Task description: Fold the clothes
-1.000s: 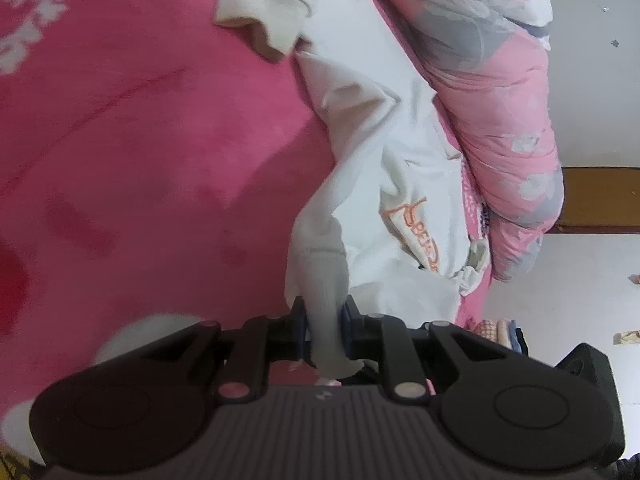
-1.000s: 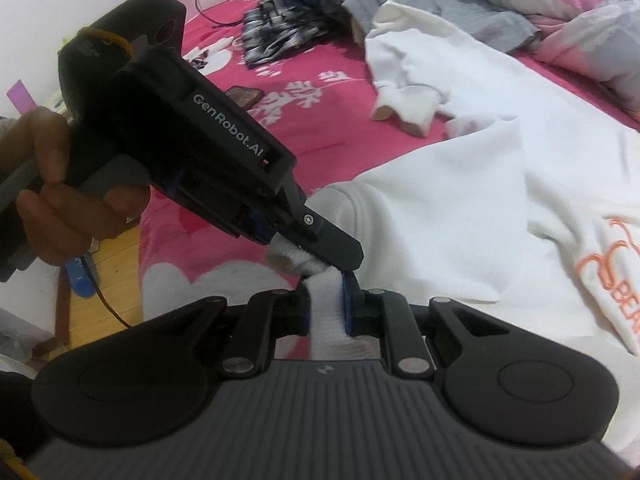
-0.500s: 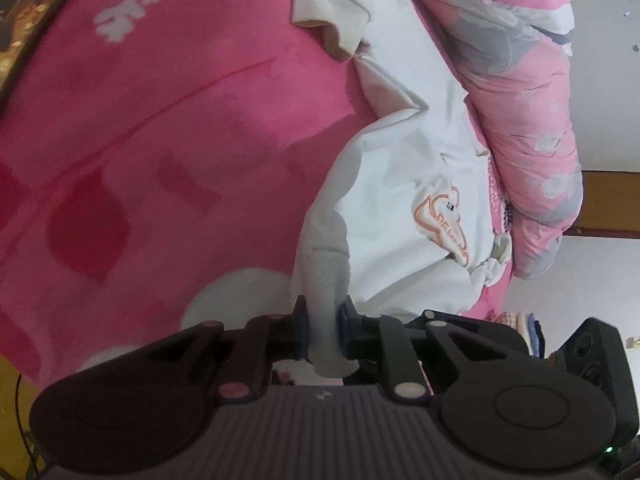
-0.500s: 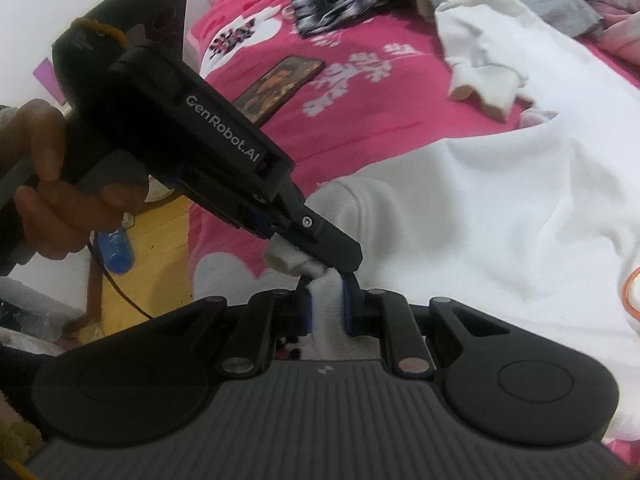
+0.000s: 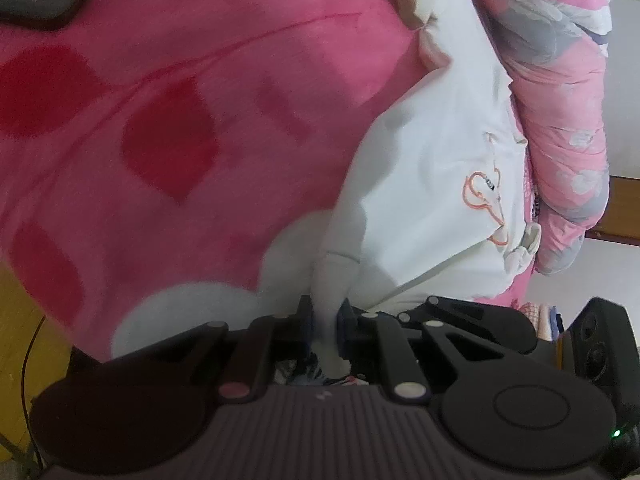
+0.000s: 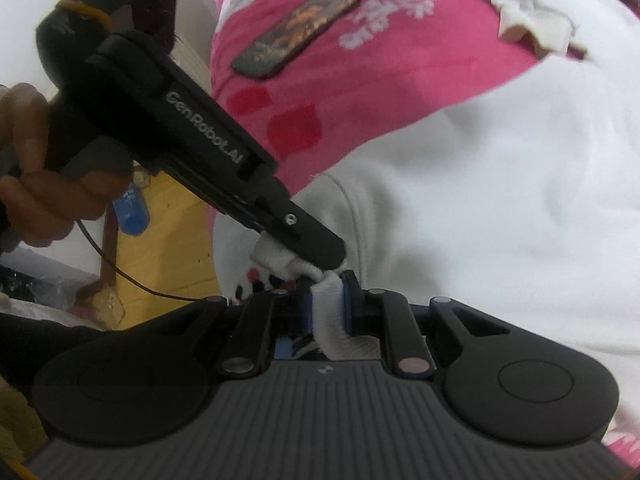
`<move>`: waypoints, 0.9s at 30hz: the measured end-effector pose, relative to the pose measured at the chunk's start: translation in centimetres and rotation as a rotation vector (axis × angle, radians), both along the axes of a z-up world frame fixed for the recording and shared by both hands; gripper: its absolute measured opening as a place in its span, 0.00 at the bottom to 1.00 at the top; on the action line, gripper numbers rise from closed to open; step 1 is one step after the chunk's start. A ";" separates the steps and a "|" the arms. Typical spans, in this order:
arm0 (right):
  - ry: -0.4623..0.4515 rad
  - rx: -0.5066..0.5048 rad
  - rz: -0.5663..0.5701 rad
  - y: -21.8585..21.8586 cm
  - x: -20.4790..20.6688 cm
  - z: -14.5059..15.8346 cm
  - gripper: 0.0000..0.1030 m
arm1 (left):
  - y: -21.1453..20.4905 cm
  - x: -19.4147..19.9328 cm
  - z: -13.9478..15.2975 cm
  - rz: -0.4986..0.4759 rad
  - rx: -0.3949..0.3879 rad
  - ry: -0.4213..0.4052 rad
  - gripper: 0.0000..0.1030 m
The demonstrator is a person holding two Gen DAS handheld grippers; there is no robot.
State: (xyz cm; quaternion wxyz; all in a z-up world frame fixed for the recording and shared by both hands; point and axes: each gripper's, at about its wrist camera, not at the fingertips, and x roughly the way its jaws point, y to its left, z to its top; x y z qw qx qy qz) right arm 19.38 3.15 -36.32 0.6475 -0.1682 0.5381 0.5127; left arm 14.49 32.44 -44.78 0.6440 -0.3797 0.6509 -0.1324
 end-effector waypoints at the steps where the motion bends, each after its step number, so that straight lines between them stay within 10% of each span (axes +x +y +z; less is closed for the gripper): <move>1: 0.005 -0.002 -0.002 0.0 0.0 -0.2 0.13 | 0.0 -0.1 -0.2 0.000 0.002 0.002 0.11; 10: 0.012 -0.013 -0.032 0.5 -0.7 -1.0 0.22 | -0.6 0.3 -0.2 -0.050 0.049 -0.031 0.17; 15: 0.025 -0.023 -0.084 0.6 -0.7 0.3 0.37 | -0.6 1.1 1.7 -0.104 0.104 -0.042 0.46; 27: -0.014 0.091 -0.435 -7.4 1.4 5.2 0.48 | -5.7 4.4 9.6 -0.301 0.483 -0.344 0.57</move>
